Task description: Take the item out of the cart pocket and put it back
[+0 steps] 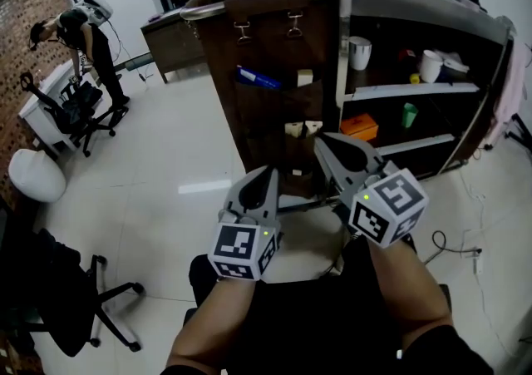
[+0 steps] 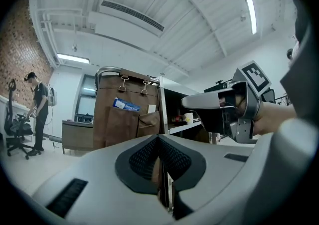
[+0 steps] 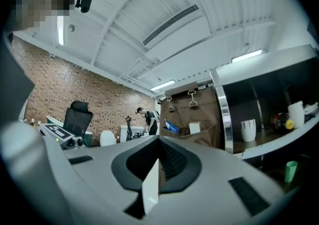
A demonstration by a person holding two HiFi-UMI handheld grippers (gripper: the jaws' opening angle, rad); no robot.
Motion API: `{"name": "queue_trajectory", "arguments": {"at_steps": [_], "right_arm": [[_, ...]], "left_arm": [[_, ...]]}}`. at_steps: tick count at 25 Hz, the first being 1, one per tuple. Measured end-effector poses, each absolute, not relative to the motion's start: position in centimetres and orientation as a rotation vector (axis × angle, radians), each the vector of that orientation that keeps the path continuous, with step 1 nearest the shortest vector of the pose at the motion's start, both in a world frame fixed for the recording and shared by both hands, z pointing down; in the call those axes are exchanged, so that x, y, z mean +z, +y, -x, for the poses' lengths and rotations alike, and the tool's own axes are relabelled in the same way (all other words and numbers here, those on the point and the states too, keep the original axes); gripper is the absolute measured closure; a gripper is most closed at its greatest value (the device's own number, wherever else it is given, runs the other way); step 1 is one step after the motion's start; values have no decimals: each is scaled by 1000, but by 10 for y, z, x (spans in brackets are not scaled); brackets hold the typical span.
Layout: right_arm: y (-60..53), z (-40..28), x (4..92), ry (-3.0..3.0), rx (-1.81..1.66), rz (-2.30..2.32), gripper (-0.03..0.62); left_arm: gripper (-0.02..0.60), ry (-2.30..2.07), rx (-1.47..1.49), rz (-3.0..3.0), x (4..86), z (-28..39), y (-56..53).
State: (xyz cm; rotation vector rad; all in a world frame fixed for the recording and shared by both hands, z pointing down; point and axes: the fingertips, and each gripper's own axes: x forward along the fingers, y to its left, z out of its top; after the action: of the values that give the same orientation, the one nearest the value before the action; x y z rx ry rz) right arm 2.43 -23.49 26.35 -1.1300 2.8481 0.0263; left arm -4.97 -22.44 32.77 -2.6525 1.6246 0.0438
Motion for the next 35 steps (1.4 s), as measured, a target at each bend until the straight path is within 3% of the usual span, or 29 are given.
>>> {"name": "queue_trajectory", "arguments": {"at_steps": [14,35], "right_arm": [[-214,-23,348,2875,-132,1192,580],[-213,-24,356,2889,-146,1192,581]], "left_arm": [[581,1650,-3,2661,361,53,-210],[581,1641,-15,2694,372,48,-211]]}}
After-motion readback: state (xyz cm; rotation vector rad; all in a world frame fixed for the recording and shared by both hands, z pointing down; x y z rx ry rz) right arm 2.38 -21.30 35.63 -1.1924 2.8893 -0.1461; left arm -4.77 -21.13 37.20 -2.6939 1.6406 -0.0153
